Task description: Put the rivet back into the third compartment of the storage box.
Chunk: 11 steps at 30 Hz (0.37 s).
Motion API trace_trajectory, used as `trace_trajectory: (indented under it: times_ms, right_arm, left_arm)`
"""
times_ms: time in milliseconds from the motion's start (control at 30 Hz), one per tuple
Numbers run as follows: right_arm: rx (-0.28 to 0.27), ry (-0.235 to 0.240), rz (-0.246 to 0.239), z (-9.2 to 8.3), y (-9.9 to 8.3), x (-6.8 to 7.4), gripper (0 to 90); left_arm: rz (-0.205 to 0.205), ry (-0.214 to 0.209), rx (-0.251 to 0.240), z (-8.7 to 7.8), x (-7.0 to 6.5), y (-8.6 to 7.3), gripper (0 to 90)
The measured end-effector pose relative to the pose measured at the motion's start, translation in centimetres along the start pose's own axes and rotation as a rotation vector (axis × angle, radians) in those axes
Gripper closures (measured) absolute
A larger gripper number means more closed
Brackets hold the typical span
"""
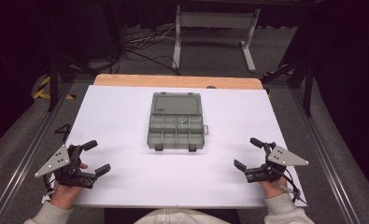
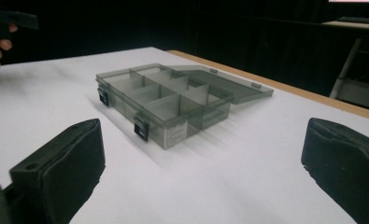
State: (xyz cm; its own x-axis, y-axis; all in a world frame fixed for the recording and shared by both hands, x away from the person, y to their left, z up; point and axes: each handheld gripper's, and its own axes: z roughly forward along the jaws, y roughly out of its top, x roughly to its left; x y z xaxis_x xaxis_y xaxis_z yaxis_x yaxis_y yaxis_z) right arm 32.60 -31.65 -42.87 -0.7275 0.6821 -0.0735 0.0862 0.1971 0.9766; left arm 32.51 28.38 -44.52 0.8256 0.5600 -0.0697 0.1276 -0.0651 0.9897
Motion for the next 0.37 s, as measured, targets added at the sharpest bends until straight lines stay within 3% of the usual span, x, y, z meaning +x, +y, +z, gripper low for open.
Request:
trace_trajectory:
  times_ms: [133, 367]
  right_arm:
    - [-0.026, 0.012, 0.004, 0.11, -0.01, 0.15, 0.0]
    - [-0.015, 0.038, -0.015, 0.47, -0.25, 0.36, 0.0]
  left_arm:
    - [-0.003, 0.003, -0.014, -0.27, 0.16, -0.01, 0.0]
    - [-0.018, -0.001, -0.031, -0.5, 0.33, -0.06, 0.0]
